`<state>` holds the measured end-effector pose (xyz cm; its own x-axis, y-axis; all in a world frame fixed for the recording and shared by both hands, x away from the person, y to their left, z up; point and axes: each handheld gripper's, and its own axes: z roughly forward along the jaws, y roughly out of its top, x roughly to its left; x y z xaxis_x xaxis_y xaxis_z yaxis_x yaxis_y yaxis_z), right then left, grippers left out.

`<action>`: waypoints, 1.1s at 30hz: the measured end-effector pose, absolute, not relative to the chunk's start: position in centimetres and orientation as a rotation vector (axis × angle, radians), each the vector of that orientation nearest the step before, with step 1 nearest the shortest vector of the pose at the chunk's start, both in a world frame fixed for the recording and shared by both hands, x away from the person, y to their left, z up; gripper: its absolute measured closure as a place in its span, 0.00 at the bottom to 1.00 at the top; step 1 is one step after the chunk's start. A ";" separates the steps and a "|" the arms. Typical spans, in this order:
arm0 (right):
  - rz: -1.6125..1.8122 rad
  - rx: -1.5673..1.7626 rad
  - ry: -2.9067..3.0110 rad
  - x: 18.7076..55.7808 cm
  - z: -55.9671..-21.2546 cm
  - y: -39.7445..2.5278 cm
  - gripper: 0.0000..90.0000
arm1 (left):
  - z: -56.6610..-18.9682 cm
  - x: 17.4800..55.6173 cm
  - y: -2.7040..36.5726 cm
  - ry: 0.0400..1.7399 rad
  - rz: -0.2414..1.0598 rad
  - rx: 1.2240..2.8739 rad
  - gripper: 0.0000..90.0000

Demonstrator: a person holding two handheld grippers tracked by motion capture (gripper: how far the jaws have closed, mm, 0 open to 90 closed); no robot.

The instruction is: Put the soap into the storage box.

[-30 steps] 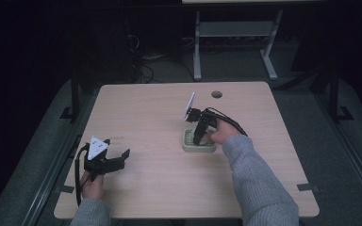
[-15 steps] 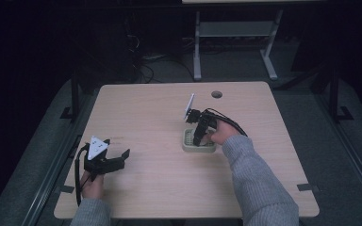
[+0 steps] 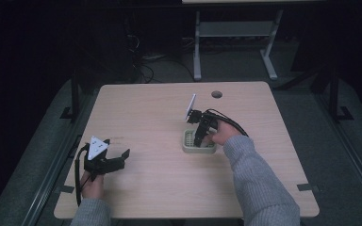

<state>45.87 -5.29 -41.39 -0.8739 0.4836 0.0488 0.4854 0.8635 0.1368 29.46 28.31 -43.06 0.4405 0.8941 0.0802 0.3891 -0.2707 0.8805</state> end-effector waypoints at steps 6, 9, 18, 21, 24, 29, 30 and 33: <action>-0.239 -0.792 -3.016 45.8 -41.2 -5.4 0.26 | -43.1 29.4 28.3 1.090 0.757 1.854 0.16; -0.251 -0.791 -3.015 45.8 -41.0 -5.5 0.26 | -43.1 29.5 28.3 1.092 0.755 1.849 0.17; -0.320 -0.813 -3.013 45.6 -39.9 -6.1 0.26 | -43.0 29.3 28.3 1.092 0.755 1.845 0.17; -0.337 -0.817 -3.009 45.5 -39.7 -6.4 0.26 | -43.0 29.3 28.3 1.089 0.757 1.855 0.17; -0.332 -0.820 -3.006 45.4 -39.7 -6.6 0.26 | -43.0 29.3 28.3 1.090 0.755 1.853 0.17; -0.345 -0.827 -2.999 45.4 -39.5 -6.9 0.26 | -43.0 29.3 28.4 1.092 0.760 1.851 0.16; -0.348 -0.827 -2.998 45.3 -39.4 -6.9 0.26 | -43.0 29.3 28.4 1.091 0.763 1.855 0.17; -0.364 -0.830 -2.997 45.2 -39.2 -7.0 0.26 | -43.0 29.3 28.4 1.091 0.760 1.852 0.16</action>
